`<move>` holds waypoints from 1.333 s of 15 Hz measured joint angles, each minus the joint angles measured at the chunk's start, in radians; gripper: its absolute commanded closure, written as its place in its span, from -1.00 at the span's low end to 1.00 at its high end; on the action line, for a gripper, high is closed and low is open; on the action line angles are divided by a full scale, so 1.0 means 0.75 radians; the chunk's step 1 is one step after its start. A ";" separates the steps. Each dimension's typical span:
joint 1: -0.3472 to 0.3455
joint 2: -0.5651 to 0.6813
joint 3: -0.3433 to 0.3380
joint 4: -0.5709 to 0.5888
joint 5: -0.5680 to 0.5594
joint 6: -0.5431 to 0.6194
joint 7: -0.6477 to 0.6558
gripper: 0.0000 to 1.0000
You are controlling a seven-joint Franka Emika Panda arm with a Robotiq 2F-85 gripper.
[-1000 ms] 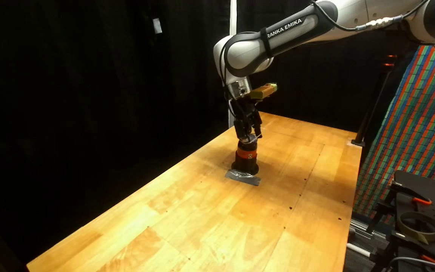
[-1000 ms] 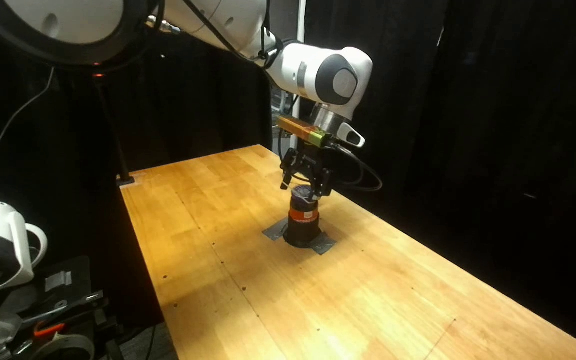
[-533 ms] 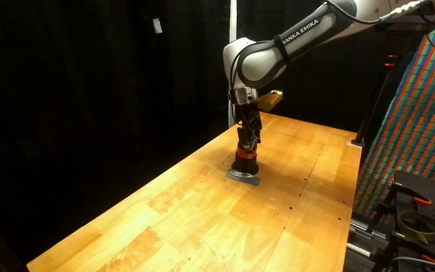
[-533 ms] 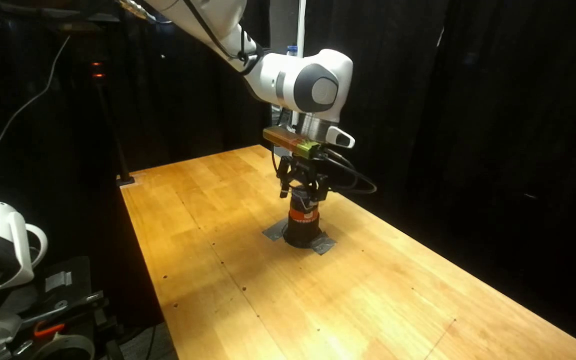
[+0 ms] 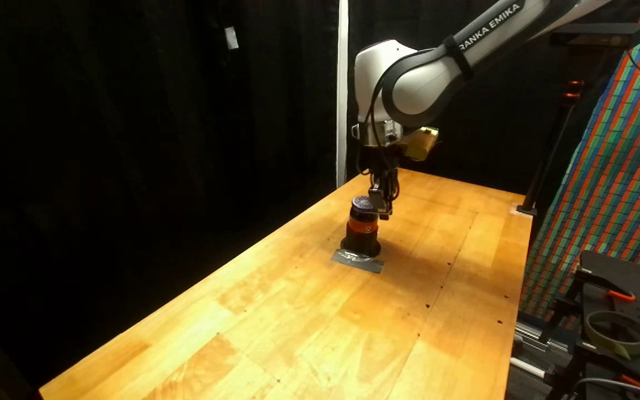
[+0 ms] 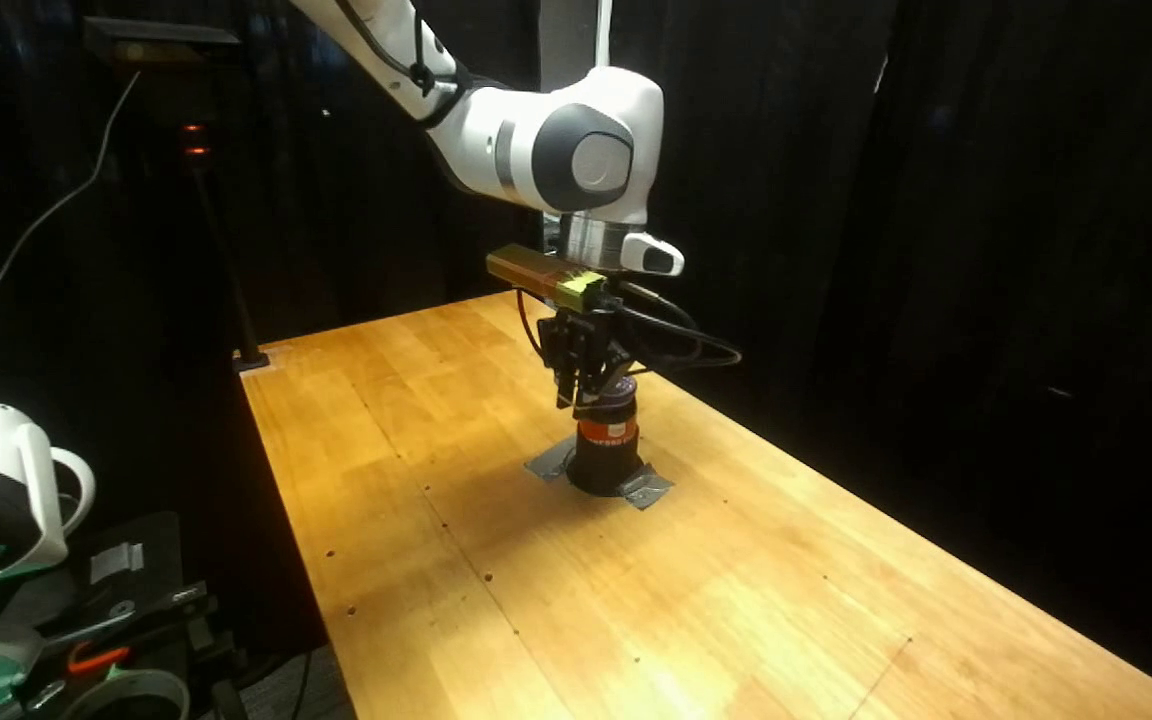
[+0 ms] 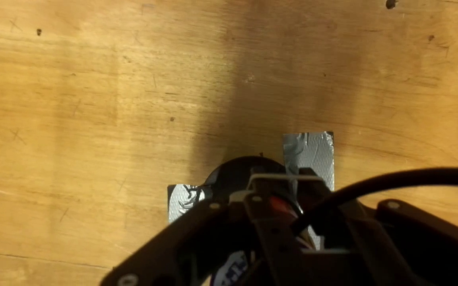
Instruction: Put the rubber band around the brown cup
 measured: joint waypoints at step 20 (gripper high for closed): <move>0.056 -0.296 -0.115 -0.889 -0.077 1.596 0.056 0.82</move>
